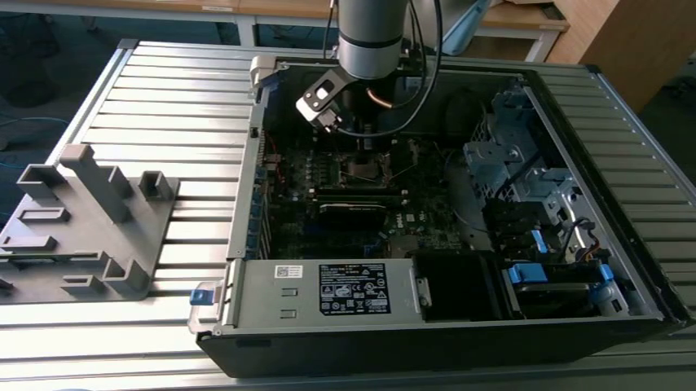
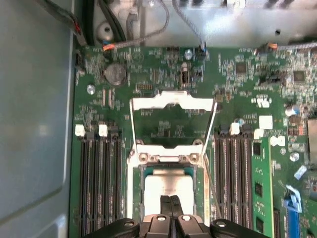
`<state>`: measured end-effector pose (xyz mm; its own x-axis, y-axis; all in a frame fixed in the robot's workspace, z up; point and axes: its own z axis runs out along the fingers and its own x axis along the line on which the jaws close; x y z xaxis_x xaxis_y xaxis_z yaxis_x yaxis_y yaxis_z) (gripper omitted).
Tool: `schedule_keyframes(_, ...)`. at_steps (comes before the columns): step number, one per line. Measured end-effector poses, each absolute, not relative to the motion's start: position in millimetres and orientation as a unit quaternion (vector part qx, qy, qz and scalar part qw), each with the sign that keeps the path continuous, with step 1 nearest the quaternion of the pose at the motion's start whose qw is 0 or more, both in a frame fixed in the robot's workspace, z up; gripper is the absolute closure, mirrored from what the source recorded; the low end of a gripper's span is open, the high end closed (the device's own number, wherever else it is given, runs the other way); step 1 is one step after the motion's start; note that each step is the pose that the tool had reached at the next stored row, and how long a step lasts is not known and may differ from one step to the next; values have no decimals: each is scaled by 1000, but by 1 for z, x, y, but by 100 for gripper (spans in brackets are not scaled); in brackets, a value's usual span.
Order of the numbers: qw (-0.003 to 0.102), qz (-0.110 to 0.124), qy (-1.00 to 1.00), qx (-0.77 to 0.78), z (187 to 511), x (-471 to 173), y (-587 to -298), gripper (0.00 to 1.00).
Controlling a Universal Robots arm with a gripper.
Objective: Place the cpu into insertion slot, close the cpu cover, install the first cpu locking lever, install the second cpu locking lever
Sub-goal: 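Place the cpu into insertion slot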
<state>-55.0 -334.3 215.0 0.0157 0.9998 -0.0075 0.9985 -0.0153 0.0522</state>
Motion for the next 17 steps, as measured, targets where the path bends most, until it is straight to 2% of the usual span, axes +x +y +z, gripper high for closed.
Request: schedule_keyframes(17, 18, 13, 700, 714, 218, -52, -334, 90)
